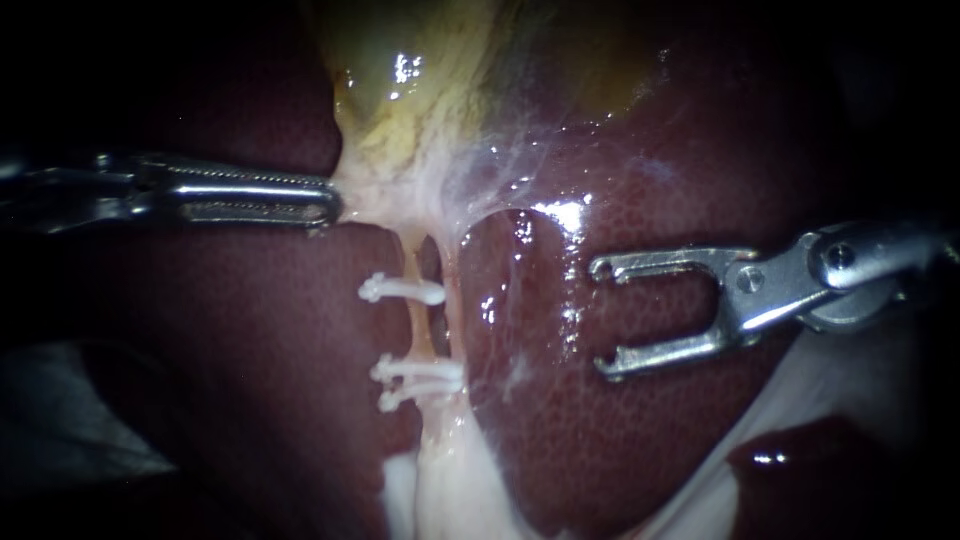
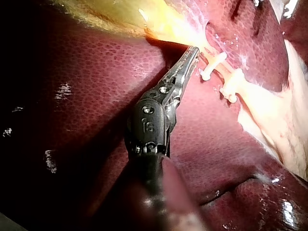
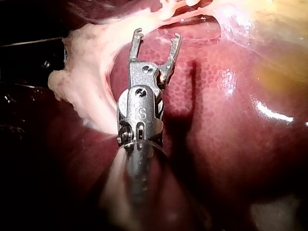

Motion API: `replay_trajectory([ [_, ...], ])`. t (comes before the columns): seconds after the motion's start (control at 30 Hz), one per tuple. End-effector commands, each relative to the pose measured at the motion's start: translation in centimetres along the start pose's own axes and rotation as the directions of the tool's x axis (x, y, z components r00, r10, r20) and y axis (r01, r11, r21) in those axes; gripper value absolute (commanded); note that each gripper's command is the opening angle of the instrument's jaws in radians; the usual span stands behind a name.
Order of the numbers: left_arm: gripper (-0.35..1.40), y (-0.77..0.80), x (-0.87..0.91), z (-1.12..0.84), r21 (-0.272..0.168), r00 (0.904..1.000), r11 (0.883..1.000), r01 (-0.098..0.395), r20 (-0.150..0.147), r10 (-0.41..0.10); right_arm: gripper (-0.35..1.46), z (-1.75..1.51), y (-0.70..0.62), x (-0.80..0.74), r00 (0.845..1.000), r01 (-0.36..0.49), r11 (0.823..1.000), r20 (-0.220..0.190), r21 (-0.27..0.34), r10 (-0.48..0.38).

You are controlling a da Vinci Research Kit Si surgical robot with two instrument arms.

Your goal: Going back third clip left tube

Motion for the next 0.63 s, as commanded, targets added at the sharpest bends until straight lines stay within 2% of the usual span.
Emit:
replay_trajectory([
  [0.03,-0.35,-0.03,-0.01,0.03,0.002,1.0,1.0,-0.001,0.0,0.001,0.5,0.0,0.0,0.01,1.0,0.001,1.0,-0.001,0.0,-0.001],
  [0.27,-0.35,-0.18,-0.1,0.23,0.01,1.0,1.0,-0.006,0.004,0.006,0.5,0.0,0.0,0.01,1.0,0.005,1.0,0.0,-0.003,-0.005],
  [0.63,-0.35,-0.16,-0.11,0.24,0.012,1.0,1.0,-0.007,0.006,0.007,0.5,0.02,0.0,0.05,1.0,0.002,1.0,0.002,-0.009,-0.002],
])
